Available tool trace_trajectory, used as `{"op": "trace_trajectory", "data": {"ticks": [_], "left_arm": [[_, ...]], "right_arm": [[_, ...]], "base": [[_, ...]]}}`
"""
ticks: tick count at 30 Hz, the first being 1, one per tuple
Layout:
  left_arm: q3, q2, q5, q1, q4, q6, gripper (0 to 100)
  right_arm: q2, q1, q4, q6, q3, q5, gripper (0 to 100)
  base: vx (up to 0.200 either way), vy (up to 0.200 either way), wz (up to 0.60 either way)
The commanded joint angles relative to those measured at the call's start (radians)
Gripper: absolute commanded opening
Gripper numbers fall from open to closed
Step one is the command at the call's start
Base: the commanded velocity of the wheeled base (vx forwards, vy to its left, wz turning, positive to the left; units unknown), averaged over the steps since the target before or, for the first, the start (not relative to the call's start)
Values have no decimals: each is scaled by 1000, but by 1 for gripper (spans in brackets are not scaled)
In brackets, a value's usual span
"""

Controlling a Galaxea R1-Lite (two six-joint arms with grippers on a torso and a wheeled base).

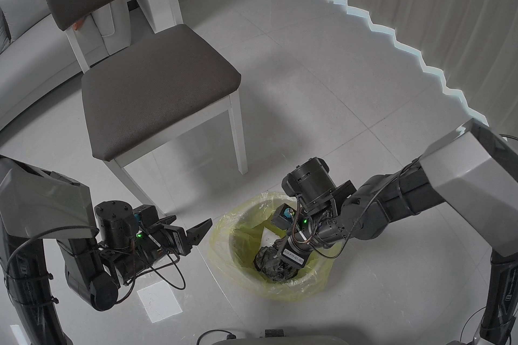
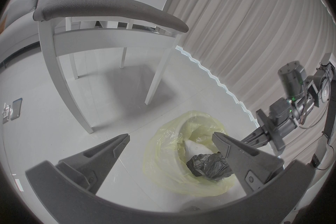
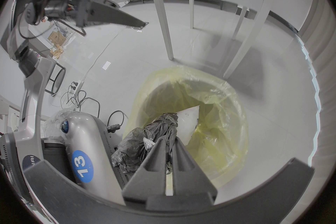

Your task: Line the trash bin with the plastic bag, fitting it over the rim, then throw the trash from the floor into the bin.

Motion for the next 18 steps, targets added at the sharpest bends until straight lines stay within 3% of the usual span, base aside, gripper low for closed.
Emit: {"op": "trace_trajectory", "data": {"ticks": [1,17,18], "left_arm": [[2,6,0,6,-18,-2,100],[-3,24,0,7,-18,-22,100],[-4,24,0,6,-18,-22,100]], "right_arm": [[96,-22,-1,0,-33,0,0],[252,-92,-87,-8,-149,-1,0],[252,-93,-87,-9,-148,-1,100]], "base": [[0,0,0],[0,0,0],[0,0,0]]}}
